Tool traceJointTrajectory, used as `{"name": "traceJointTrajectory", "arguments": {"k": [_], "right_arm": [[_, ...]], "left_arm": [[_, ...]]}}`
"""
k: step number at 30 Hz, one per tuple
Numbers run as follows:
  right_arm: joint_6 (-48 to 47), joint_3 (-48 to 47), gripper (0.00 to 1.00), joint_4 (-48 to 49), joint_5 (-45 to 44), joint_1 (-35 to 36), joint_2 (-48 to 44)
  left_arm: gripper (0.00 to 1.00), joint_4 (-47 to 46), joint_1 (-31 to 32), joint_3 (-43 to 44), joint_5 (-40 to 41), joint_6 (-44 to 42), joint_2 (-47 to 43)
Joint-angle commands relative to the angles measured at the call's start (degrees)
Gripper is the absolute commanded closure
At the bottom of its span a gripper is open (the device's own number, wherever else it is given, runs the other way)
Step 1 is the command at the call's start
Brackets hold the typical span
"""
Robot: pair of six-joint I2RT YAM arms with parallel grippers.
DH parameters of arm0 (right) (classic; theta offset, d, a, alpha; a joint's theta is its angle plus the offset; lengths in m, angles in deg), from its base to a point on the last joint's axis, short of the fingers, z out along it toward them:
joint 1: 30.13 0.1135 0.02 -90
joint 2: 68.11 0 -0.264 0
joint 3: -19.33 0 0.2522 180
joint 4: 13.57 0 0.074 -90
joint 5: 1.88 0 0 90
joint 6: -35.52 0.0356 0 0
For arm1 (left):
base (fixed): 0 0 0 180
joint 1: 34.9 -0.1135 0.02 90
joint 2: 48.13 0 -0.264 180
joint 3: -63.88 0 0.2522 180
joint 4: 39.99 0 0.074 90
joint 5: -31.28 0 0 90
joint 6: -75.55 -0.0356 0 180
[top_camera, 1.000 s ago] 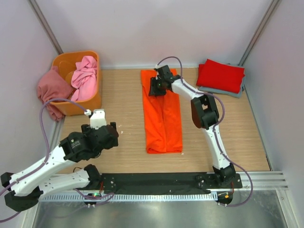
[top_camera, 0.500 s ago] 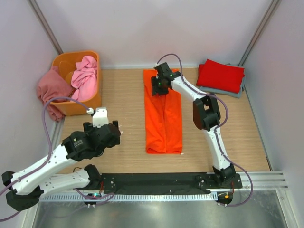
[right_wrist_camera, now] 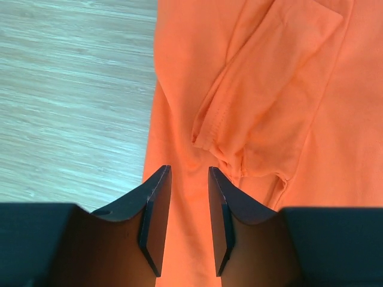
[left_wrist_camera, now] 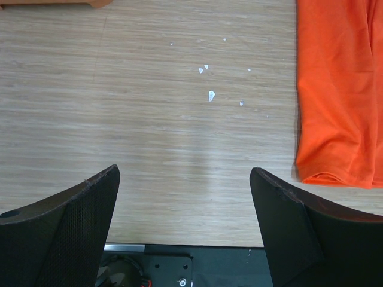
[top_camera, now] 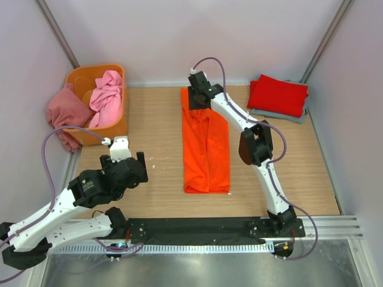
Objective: Fold and stack the t-shirts
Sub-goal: Fold the tshirt
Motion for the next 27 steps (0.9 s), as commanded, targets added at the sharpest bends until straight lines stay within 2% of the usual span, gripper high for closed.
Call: {"name": "traceJointTrajectory", "arguments": {"k": [1, 10, 18, 20, 22, 23, 24, 27], "right_arm": [[0.8, -3.5, 0.63, 0.7, -3.5, 0.9, 1.7], [0.4, -6.3, 0.59, 1.1, -7.8, 1.8, 6.6], [0.4, -6.2, 0.6, 2.5, -9.3, 1.9, 8.4], [0.1, -6.3, 0.64, 2.7, -9.7, 1.9, 8.4], [-0.1, -6.3, 0.75, 2.9, -9.7, 1.9, 8.2], [-0.2, -6.2, 0.84, 3.0, -10.0, 1.9, 7.9], [-0.3, -6.0, 0.97, 3.1, -10.1, 1.9, 7.7], [-0.4, -3.8, 0.99, 3.8, -11.7, 1.9, 5.0]], "left_arm": [[0.1, -2.2, -0.3, -0.2, 1.5, -0.3, -0.7], [0.1, -2.5, -0.2, -0.3, 1.2, -0.5, -1.5], [0.1, -2.7, -0.3, -0.4, 1.2, -0.5, -1.6], [0.11, -2.6, -0.2, -0.4, 1.2, -0.5, -1.5], [0.11, -2.5, -0.2, -0.4, 1.3, -0.4, -1.5], [0.11, -2.6, -0.3, -0.4, 1.3, -0.5, -1.6], [0.1, -2.6, -0.2, -0.4, 1.3, -0.4, -1.6], [0.11, -2.6, -0.2, -0.5, 1.3, -0.5, -1.6]]}}
